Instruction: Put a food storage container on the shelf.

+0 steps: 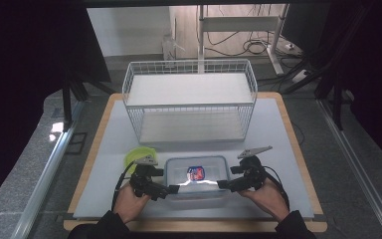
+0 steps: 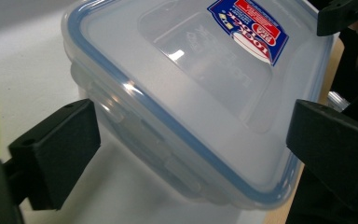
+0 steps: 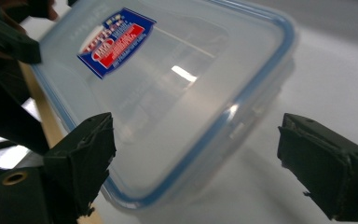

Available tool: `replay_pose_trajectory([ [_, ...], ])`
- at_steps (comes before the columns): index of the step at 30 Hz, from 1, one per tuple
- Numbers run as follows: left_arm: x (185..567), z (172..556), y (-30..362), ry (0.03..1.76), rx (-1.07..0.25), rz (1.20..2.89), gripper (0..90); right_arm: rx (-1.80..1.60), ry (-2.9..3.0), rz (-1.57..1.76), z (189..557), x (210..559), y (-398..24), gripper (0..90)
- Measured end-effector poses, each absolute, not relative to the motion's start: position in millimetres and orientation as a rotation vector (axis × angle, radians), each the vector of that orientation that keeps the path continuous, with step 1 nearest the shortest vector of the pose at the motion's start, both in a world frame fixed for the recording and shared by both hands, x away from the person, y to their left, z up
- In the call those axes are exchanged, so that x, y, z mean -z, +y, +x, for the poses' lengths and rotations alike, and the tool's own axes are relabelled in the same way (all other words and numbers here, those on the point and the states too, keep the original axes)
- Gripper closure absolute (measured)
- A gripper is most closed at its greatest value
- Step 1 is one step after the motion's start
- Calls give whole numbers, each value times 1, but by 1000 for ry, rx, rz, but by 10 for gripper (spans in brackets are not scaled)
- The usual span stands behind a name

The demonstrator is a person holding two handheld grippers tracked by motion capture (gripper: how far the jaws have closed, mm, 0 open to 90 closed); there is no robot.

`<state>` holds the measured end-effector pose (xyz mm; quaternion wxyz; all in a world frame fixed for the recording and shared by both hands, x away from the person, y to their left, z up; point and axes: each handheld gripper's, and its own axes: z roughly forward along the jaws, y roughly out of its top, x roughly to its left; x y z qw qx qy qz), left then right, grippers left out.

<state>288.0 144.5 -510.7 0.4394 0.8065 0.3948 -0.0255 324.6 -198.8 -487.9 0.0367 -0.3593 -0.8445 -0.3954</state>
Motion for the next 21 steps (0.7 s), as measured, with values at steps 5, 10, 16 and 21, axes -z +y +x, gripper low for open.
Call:
replay_pose_trajectory([
  [5,510,289,142,1000,70,2008,18,1209,-2536,-1101,330,492,-194,118],
  [10,509,292,142,1015,67,2005,15,1206,-2513,-1110,332,493,-195,124],
  [16,508,290,137,1023,90,2023,8,1204,-2542,-1106,325,487,-197,208],
  [21,503,281,135,1018,22,2037,34,1203,-2595,-1089,317,482,-197,249],
])
